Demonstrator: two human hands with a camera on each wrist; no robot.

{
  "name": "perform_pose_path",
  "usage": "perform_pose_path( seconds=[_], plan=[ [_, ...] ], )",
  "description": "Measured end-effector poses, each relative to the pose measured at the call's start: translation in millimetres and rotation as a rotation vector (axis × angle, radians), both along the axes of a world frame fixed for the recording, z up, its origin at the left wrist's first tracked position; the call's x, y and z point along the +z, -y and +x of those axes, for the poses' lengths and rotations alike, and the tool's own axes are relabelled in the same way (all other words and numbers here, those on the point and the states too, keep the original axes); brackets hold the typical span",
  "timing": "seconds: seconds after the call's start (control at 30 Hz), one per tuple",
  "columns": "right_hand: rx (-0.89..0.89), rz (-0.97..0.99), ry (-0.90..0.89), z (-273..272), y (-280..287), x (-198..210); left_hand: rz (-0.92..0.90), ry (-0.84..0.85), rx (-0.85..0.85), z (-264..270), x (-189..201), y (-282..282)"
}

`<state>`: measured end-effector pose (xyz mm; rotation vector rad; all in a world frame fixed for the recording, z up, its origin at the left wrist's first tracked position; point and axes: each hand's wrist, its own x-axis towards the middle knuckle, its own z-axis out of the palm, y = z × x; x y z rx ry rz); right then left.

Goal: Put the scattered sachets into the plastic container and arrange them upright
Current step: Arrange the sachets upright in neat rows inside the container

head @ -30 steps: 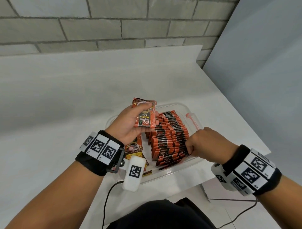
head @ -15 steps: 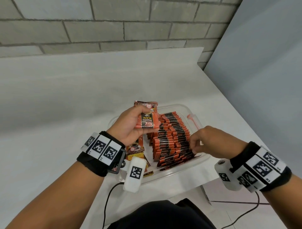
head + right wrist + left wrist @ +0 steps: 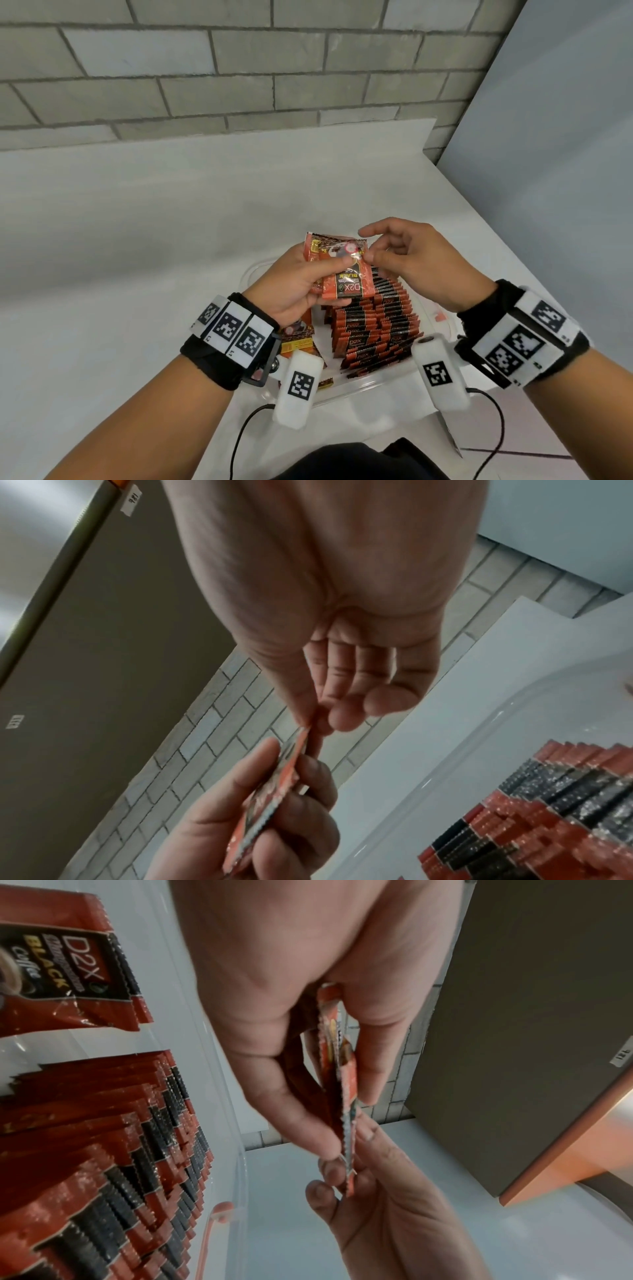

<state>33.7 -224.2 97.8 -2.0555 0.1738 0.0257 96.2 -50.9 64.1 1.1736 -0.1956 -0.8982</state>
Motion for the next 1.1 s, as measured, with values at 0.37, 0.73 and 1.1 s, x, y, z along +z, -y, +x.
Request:
perform_pose_path(
  seconds=[0.37,0.73,1.1],
  plan=[
    [-0.124,0.234,0.001,4,-10,-4,-0.102,0.019,0.081,1,-3,-1],
    [-0.258,0.515,-0.028,-23,19,-8,-0.168,-0.086,0.178,7,-3,4],
    [0.358,-0.279,-0.198,-55,12,-24,-0.101,-0.104,0.204,13,-8,-1]
  ],
)
